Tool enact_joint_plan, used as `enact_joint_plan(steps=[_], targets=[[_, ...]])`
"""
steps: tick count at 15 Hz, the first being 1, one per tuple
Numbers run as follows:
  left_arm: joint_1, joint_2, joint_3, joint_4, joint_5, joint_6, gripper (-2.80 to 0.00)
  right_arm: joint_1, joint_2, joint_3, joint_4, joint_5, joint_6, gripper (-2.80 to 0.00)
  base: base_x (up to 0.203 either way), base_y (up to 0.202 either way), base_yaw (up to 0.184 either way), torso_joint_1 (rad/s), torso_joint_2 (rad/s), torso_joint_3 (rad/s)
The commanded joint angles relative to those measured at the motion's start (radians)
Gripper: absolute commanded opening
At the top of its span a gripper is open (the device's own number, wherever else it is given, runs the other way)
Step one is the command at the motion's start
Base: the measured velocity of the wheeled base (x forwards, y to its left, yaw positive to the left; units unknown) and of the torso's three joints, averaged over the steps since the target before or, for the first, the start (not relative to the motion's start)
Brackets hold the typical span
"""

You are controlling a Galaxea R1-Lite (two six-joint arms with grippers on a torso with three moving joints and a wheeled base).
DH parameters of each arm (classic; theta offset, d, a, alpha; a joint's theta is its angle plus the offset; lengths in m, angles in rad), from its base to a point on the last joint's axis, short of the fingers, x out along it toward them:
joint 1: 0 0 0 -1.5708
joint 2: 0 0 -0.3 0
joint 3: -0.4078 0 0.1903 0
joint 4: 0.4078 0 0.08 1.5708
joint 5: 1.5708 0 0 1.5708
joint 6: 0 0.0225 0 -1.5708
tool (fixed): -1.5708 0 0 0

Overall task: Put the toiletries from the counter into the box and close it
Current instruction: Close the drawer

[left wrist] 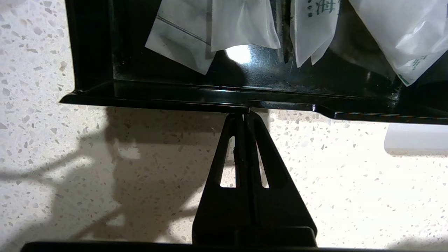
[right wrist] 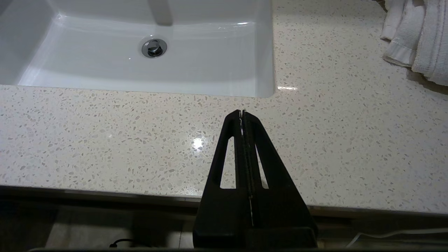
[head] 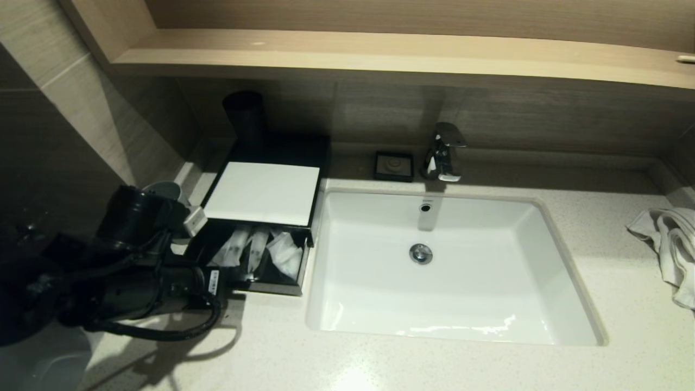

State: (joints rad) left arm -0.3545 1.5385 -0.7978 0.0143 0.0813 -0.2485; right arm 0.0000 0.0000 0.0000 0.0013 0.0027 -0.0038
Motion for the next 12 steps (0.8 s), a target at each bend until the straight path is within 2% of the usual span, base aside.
enact_joint_plan(steps=[1, 12], targets=[[0.002, 0.015, -0.017, 0.001, 0.003, -0.002, -2.80, 0.000, 0.000, 0.000, 0.000, 0.000, -0.001, -2.80, 0.000, 0.000, 0.000, 0.000, 0.00, 0.000], [0.002, 0.054, -0.079, 0.000, 0.011, -0.002, -2.80, 0.000, 0.000, 0.000, 0.000, 0.000, -0.001, -2.80, 0.000, 0.000, 0.000, 0.000, 0.00, 0.000]])
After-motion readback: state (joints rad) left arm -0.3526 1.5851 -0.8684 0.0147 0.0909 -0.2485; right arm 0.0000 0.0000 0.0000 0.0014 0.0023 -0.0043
